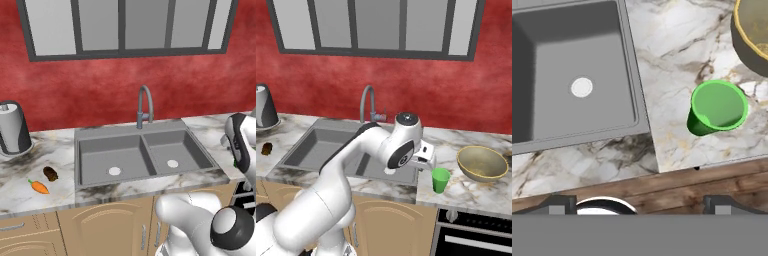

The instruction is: Remove the sweet potato and carrot from the sink. Then move the bowl and cup from the counter to the sink for washing.

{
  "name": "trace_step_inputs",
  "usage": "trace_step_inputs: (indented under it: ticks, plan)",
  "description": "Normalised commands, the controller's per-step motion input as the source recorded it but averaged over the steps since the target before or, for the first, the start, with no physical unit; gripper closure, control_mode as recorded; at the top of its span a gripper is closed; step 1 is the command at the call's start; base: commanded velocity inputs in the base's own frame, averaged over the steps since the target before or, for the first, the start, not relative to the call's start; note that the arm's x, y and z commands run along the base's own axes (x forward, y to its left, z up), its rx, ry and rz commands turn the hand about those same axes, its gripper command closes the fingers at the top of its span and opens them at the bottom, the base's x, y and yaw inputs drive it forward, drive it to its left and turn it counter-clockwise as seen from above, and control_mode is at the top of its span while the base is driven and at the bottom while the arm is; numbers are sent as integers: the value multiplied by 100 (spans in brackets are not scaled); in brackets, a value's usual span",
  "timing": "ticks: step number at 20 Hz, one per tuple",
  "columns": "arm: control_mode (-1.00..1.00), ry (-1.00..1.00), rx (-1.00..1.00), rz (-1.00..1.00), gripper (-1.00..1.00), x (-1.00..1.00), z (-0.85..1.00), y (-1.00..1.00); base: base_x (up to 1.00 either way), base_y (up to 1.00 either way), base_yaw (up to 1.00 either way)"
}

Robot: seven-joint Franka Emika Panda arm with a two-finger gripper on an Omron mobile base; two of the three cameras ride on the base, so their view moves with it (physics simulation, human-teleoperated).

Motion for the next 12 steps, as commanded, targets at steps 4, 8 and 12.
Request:
trace_step_inputs:
  ticks: [4,8,12]
  plan:
    - [-100,0,-2,-4,-100,23,-12,-13,0,0,0]
    - [-100,0,0,0,-100,18,-10,-19,0,0,0]
    - [-100,0,0,0,-100,19,-12,-16,0,0,0]
